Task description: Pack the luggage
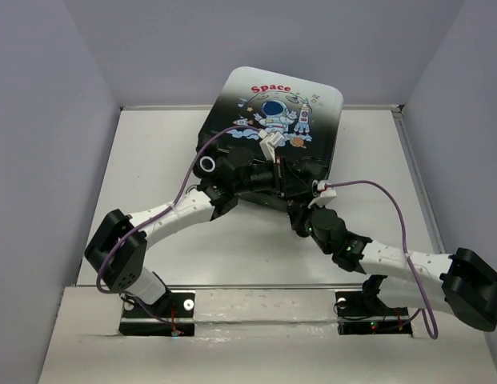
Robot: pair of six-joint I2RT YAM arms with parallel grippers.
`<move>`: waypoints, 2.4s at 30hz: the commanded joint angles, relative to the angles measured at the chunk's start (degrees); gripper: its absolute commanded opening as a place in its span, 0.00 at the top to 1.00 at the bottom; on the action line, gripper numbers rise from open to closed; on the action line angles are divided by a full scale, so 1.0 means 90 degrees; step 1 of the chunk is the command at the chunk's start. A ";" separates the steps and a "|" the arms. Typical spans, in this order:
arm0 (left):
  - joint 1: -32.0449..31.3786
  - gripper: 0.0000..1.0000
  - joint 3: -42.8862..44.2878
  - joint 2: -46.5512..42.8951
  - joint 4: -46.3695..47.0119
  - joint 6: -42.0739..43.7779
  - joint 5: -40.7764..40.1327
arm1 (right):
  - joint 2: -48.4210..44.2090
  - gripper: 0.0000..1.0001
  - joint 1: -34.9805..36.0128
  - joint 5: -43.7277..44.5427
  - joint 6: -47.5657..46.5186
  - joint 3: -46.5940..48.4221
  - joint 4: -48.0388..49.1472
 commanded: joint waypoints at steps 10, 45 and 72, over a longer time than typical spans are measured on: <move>-0.0351 0.90 0.1906 0.0640 0.0409 -0.0624 -0.0285 | 0.2250 0.93 0.1121 0.1582 -0.1089 0.0871 0.4531; 0.4181 0.01 -0.0643 -0.3169 -0.4630 0.3486 -0.2200 | 0.1854 0.93 0.1102 0.0793 -0.0888 0.0090 0.4332; 0.4035 0.94 -0.0095 -0.1703 -0.3888 0.3321 -0.1165 | 0.2010 0.93 0.1043 0.0374 -0.0868 0.0334 0.4020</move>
